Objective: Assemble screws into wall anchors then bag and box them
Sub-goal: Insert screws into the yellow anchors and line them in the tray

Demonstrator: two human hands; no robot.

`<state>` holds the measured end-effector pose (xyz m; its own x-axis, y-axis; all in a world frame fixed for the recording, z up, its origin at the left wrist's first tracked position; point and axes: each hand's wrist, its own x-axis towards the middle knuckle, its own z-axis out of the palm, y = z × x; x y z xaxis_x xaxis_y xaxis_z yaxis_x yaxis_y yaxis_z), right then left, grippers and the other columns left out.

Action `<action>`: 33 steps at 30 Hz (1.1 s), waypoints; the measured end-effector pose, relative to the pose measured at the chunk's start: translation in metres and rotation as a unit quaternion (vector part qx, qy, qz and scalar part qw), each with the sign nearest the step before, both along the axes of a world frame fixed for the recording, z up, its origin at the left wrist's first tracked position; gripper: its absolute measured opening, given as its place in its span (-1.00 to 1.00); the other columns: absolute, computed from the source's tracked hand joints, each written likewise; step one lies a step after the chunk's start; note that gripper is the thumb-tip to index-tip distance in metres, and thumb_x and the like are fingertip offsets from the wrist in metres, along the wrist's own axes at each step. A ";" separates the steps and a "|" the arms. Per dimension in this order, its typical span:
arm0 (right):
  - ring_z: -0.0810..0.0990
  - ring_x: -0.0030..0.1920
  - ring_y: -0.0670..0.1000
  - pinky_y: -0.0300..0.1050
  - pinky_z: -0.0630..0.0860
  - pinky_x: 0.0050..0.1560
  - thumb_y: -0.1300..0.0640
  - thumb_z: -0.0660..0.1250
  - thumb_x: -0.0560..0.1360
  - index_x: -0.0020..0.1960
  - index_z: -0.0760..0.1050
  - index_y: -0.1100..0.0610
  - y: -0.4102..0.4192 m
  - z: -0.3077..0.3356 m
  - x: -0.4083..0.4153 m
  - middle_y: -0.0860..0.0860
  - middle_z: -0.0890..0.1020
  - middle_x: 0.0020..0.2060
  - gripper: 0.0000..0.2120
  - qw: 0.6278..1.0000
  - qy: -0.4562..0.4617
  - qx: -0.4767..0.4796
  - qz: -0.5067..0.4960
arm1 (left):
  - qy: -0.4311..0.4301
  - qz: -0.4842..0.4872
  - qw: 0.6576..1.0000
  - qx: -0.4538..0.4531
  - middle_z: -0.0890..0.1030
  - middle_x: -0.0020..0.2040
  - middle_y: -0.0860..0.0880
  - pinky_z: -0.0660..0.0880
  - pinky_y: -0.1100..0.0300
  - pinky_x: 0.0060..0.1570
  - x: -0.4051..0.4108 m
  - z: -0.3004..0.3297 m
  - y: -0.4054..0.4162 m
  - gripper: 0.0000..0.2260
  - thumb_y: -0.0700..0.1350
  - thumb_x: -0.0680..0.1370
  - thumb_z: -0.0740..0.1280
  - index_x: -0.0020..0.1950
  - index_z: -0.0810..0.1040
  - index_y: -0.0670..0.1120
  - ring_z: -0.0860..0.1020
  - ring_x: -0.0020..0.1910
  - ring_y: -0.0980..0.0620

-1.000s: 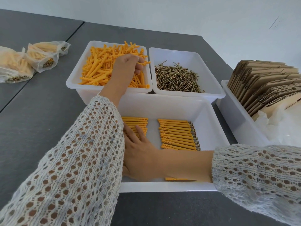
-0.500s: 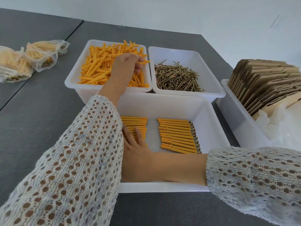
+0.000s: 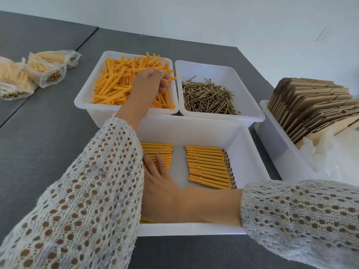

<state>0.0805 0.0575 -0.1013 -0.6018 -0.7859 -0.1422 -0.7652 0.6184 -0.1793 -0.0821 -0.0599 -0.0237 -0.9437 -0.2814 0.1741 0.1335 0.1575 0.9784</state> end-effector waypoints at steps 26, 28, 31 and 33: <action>-0.34 0.54 0.22 0.49 -0.30 0.40 -0.35 0.00 0.54 0.61 -0.18 0.13 0.016 0.010 -0.021 0.18 -0.22 0.57 -0.15 0.993 0.047 0.016 0.106 | 0.003 0.000 1.000 -0.008 0.62 -0.19 0.02 0.43 0.47 -0.33 -0.001 -0.001 0.001 -0.75 -0.15 0.64 0.16 0.02 0.65 -0.11 0.55 -0.25 0.19; -0.31 0.55 0.21 0.47 -0.36 0.39 -0.39 -0.05 0.49 0.61 -0.14 0.12 0.018 0.006 -0.018 0.16 -0.19 0.58 -0.12 0.992 0.052 0.003 0.115 | 0.003 0.001 1.000 -0.009 0.62 -0.19 0.01 0.43 0.47 -0.33 -0.001 -0.001 0.001 -0.75 -0.15 0.64 0.16 0.01 0.65 -0.11 0.55 -0.25 0.19; -0.36 0.55 0.18 0.45 -0.31 0.42 -0.42 0.08 0.49 0.60 -0.22 0.08 0.020 -0.002 -0.012 0.14 -0.23 0.58 -0.07 0.994 0.056 0.010 0.090 | -0.001 0.000 1.000 -0.009 0.63 -0.17 0.01 0.43 0.46 -0.32 -0.001 -0.001 0.000 -0.74 -0.13 0.64 0.16 0.02 0.65 -0.10 0.56 -0.23 0.16; -0.37 0.54 0.16 0.43 -0.29 0.44 -0.39 0.12 0.51 0.60 -0.23 0.08 0.019 -0.007 -0.009 0.13 -0.24 0.58 -0.07 0.996 0.051 0.010 0.071 | -0.003 -0.001 1.000 -0.011 0.63 -0.18 0.01 0.43 0.45 -0.32 -0.001 -0.001 0.000 -0.74 -0.13 0.64 0.16 0.02 0.65 -0.10 0.56 -0.22 0.16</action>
